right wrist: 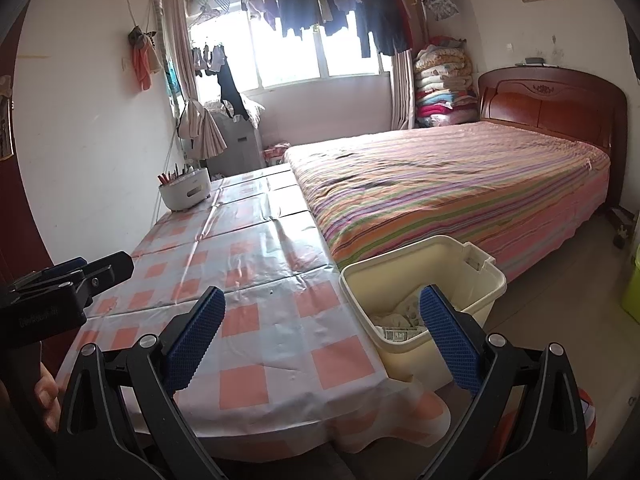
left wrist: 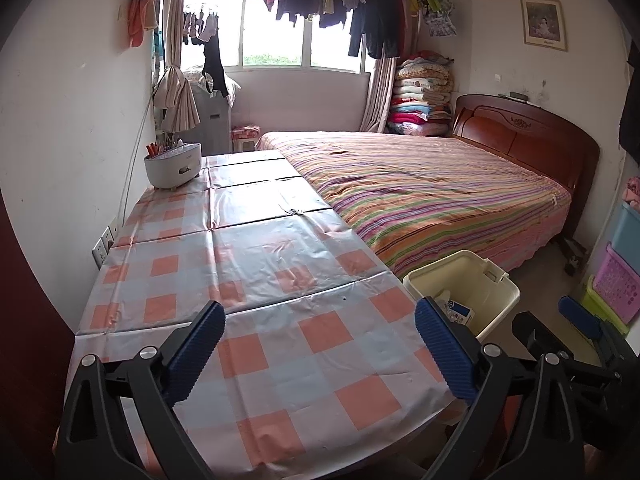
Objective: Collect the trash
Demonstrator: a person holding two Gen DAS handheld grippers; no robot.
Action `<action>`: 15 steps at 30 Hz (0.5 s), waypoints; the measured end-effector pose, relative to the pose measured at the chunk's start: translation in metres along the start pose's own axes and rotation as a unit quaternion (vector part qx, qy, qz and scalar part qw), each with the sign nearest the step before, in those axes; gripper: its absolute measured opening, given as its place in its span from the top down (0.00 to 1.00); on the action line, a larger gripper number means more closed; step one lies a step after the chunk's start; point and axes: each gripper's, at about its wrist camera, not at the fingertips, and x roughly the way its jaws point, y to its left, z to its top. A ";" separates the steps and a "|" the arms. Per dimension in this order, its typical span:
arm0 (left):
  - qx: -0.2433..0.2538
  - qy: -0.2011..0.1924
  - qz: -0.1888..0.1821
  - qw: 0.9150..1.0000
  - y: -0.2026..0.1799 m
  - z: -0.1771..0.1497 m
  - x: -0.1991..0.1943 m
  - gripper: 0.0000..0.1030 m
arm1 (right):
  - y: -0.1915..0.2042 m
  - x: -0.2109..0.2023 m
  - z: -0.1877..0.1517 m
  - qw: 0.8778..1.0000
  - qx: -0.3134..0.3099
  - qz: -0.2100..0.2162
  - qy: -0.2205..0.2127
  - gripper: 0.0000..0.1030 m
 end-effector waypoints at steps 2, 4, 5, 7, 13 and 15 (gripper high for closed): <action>0.003 -0.002 0.003 1.000 -0.001 0.000 0.000 0.09 | -0.002 0.005 -0.002 1.000 0.004 -0.001 0.004 0.07; 0.008 -0.002 0.010 1.000 -0.003 0.000 0.001 0.09 | -0.004 0.008 -0.004 1.000 0.008 -0.001 0.007 0.07; 0.011 -0.003 0.014 1.000 -0.003 0.000 0.001 0.09 | -0.005 0.011 -0.006 1.000 0.011 -0.001 0.009 0.07; 0.015 -0.003 0.020 1.000 -0.004 0.001 0.003 0.09 | -0.007 0.016 -0.007 1.000 0.014 -0.001 0.014 0.07; 0.003 0.006 0.006 1.000 -0.002 0.001 0.011 0.09 | -0.012 0.026 -0.005 1.000 0.017 0.000 0.024 0.07; -0.001 0.010 0.003 1.000 -0.002 0.002 0.015 0.09 | -0.013 0.029 -0.005 1.000 0.018 0.000 0.026 0.07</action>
